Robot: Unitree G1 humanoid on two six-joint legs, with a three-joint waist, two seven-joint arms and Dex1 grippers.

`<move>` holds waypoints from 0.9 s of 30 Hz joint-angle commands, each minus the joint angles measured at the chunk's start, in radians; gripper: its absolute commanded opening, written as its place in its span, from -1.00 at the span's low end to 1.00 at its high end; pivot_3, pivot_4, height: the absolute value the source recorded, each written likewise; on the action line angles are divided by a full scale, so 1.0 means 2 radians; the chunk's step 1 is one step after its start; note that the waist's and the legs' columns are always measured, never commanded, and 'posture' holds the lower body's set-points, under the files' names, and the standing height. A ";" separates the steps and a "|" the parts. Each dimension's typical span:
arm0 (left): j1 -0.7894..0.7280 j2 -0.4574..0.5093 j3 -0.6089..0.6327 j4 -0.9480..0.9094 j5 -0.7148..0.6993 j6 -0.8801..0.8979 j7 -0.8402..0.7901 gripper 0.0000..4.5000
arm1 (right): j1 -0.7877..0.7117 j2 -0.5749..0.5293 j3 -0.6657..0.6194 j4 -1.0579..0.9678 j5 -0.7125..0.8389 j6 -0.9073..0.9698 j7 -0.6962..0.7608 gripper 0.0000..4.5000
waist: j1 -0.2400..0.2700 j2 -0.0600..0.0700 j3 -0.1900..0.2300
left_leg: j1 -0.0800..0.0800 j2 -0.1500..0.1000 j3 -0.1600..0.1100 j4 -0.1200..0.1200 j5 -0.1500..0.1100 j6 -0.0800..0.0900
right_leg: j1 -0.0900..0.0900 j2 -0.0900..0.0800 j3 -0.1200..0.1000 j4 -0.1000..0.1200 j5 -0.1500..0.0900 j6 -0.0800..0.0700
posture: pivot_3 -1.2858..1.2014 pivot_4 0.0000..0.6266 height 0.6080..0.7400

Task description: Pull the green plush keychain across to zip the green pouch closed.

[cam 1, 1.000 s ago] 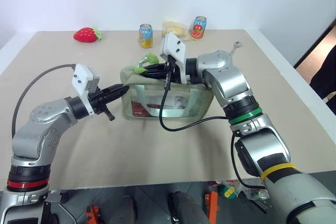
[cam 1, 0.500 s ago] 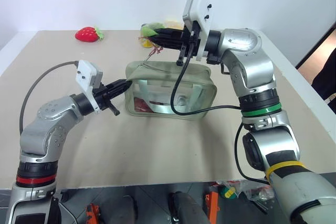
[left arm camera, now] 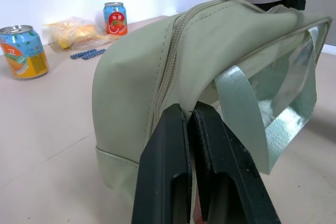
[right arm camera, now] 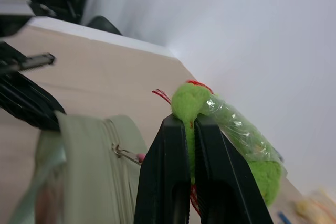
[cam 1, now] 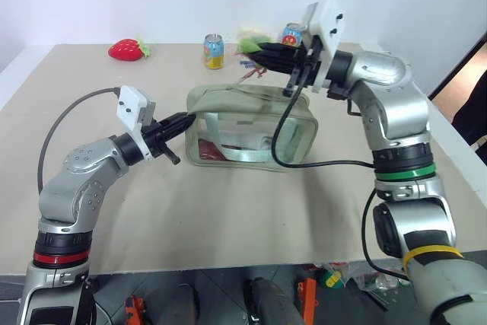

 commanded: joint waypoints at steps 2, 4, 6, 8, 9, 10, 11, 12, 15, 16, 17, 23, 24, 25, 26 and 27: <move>-0.012 0.001 0.016 -0.002 -0.003 -0.007 0.008 -1.00 | 0.011 -0.031 -0.033 -0.023 0.003 -0.001 -0.016 -0.98 | 0.000 0.000 0.000 | 0.000 0.000 0.000 0.000 0.000 0.000 | 0.000 0.000 0.000 0.000 0.000 0.000 | 0.03 -0.52 1.00; -0.013 0.002 0.015 0.000 -0.001 -0.009 0.009 -1.00 | 0.023 -0.044 -0.038 -0.025 0.000 0.000 -0.021 -0.98 | 0.000 0.000 0.000 | 0.000 0.000 0.000 0.000 0.000 0.000 | 0.000 0.000 0.000 0.000 0.000 0.000 | 0.03 -0.52 1.00; -0.014 0.002 0.014 0.001 0.001 -0.010 0.010 -1.00 | 0.034 -0.058 -0.044 -0.028 -0.004 0.002 -0.028 -0.98 | 0.000 0.000 0.000 | 0.000 0.000 0.000 0.000 0.000 0.000 | 0.000 0.000 0.000 0.000 0.000 0.000 | 0.03 -0.52 1.00; -0.014 0.002 0.013 0.001 0.001 -0.010 0.011 -1.00 | 0.045 -0.073 -0.049 -0.026 -0.011 0.000 -0.036 -0.98 | 0.000 0.000 0.000 | 0.000 0.000 0.000 0.000 0.000 0.000 | 0.000 0.000 0.000 0.000 0.000 0.000 | 0.03 -0.52 1.00; -0.014 0.002 0.013 0.001 0.001 -0.010 0.012 -1.00 | 0.051 -0.083 -0.051 -0.023 -0.016 -0.001 -0.040 -0.98 | 0.000 0.000 0.000 | 0.000 0.000 0.000 0.000 0.000 0.000 | 0.000 0.000 0.000 0.000 0.000 0.000 | 0.03 -0.52 1.00; -0.014 0.001 0.013 0.000 0.001 -0.010 0.012 -1.00 | 0.059 -0.093 -0.054 -0.019 -0.022 -0.005 -0.045 -0.98 | 0.000 0.000 0.000 | 0.000 0.000 0.000 0.000 0.000 0.000 | 0.000 0.000 0.000 0.000 0.000 0.000 | 0.03 -0.52 1.00; -0.014 0.001 0.013 -0.001 0.001 -0.010 0.013 -1.00 | 0.066 -0.103 -0.056 -0.015 -0.028 -0.007 -0.050 -0.98 | 0.000 0.000 0.000 | 0.000 0.000 0.000 0.000 0.000 0.000 | 0.000 0.000 0.000 0.000 0.000 0.000 | 0.03 -0.52 1.00; -0.014 0.000 0.013 -0.001 0.001 -0.010 0.015 -1.00 | 0.073 -0.111 -0.059 -0.012 -0.031 -0.006 -0.055 -0.98 | 0.000 0.000 0.000 | 0.000 0.000 0.000 0.000 0.000 0.000 | 0.000 0.000 0.000 0.000 0.000 0.000 | 0.03 -0.52 1.00; -0.012 -0.004 0.011 -0.003 0.002 -0.013 0.020 -1.00 | 0.107 -0.136 -0.065 -0.008 -0.050 -0.004 -0.073 -0.98 | 0.000 0.000 0.000 | 0.000 0.000 0.000 0.000 0.000 0.000 | 0.000 0.000 0.000 0.000 0.000 0.000 | 0.03 -0.52 1.00; -0.012 -0.005 0.010 -0.004 0.003 -0.014 0.021 -1.00 | 0.117 -0.143 -0.065 -0.009 -0.055 -0.004 -0.077 -0.98 | 0.000 0.000 0.000 | 0.000 0.000 0.000 0.000 0.000 0.000 | 0.000 0.000 0.000 0.000 0.000 0.000 | 0.03 -0.52 1.00; -0.011 -0.007 0.010 -0.005 0.004 -0.015 0.024 -1.00 | 0.133 -0.150 -0.064 -0.014 -0.064 -0.001 -0.084 -0.98 | 0.000 0.000 0.000 | 0.000 0.000 0.000 0.000 0.000 0.000 | 0.000 0.000 0.000 0.000 0.000 0.000 | 0.03 -0.52 1.00; -0.007 -0.022 0.000 -0.012 0.021 -0.029 0.038 -1.00 | 0.225 -0.131 -0.045 -0.099 -0.082 0.062 -0.132 -0.98 | 0.000 0.000 0.000 | 0.000 0.000 0.000 0.000 0.000 0.000 | 0.000 0.000 0.001 0.000 0.000 0.000 | 0.03 -0.52 1.00; -0.007 -0.025 -0.003 -0.013 0.024 -0.030 0.041 -1.00 | 0.241 -0.121 -0.035 -0.117 -0.085 0.070 -0.140 -0.98 | 0.000 0.000 0.000 | 0.001 0.000 0.000 0.000 0.000 0.000 | 0.000 0.000 0.001 0.000 0.000 0.000 | 0.03 -0.52 1.00; -0.007 -0.028 -0.006 -0.014 0.027 -0.033 0.045 -1.00 | 0.257 -0.105 -0.023 -0.132 -0.090 0.075 -0.151 -0.98 | -0.001 0.000 0.000 | 0.001 0.000 0.000 0.000 0.000 0.000 | 0.000 0.000 0.001 0.000 0.000 0.000 | 0.03 -0.52 1.00; -0.007 -0.031 -0.008 -0.014 0.030 -0.034 0.047 -1.00 | 0.270 -0.092 -0.012 -0.142 -0.098 0.076 -0.162 -0.98 | -0.001 0.000 0.000 | 0.001 0.000 0.000 0.000 0.000 0.000 | 0.001 0.001 0.001 0.000 0.000 0.000 | 0.03 -0.52 1.00; -0.007 -0.032 -0.010 -0.014 0.033 -0.036 0.047 -1.00 | 0.280 -0.081 -0.002 -0.146 -0.106 0.074 -0.169 -0.98 | 0.000 0.000 0.000 | 0.001 0.000 0.000 0.000 0.000 0.000 | 0.001 0.001 0.001 0.000 0.000 0.000 | 0.03 -0.52 1.00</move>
